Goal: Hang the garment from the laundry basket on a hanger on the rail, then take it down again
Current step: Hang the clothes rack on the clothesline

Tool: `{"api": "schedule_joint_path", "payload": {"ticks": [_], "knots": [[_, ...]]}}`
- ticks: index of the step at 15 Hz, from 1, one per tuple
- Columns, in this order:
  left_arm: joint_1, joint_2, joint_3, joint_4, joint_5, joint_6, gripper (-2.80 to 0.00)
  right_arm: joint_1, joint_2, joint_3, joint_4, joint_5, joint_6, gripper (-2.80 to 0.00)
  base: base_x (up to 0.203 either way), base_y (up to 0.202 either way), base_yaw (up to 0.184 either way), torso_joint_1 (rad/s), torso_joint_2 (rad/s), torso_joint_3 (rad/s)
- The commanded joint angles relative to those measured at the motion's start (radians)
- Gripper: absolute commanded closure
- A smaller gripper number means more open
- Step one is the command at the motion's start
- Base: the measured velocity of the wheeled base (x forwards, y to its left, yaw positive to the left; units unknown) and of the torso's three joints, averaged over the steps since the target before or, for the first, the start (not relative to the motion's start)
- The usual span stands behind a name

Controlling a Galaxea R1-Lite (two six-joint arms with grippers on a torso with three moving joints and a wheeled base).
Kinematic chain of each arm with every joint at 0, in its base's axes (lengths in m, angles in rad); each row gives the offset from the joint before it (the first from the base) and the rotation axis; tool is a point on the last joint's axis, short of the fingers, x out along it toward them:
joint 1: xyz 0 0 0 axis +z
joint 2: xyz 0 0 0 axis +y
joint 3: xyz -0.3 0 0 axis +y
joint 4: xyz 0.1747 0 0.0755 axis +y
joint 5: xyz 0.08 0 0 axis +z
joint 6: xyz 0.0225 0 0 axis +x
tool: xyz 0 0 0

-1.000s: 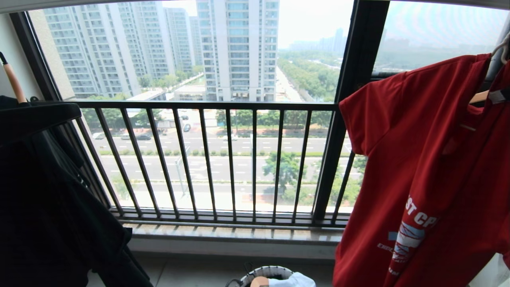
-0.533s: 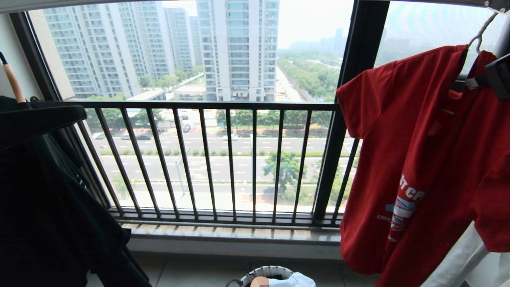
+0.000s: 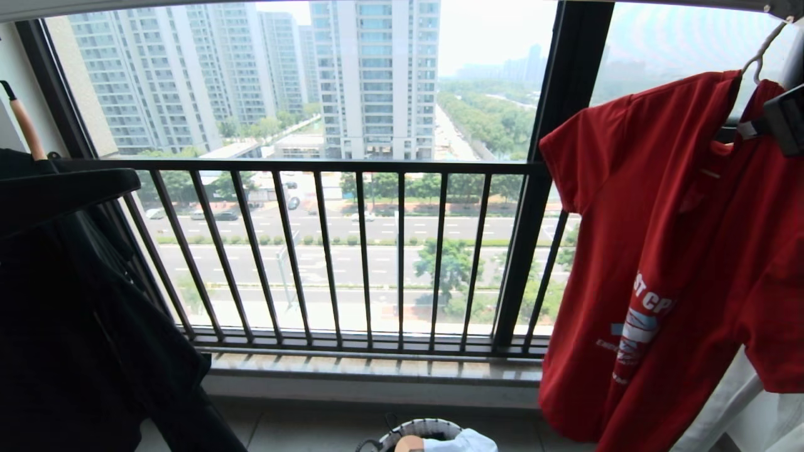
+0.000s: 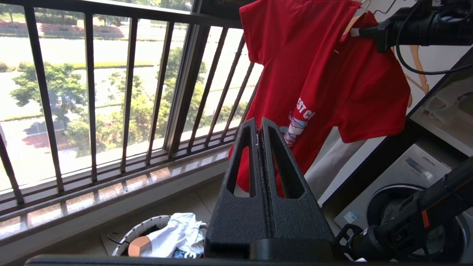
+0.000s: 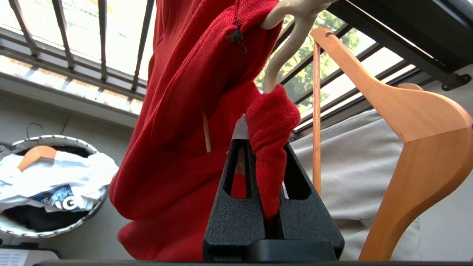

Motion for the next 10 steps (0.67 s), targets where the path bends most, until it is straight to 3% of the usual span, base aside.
{"api": "schedule_joint_path", "payload": {"ticks": [1,10], "knots": [[0.000,-0.001,0.000,-0.002,-0.002,-0.003,0.00,0.000,0.025,0.000,-0.029,-0.002,-0.006,0.00,0.000,0.000,0.000,0.000,0.00,0.000],[0.000,-0.005,-0.005,-0.002,-0.002,-0.003,0.00,0.026,0.043,0.019,0.023,-0.007,-0.020,0.00,0.000,0.000,0.000,0.000,0.00,0.000]]}}
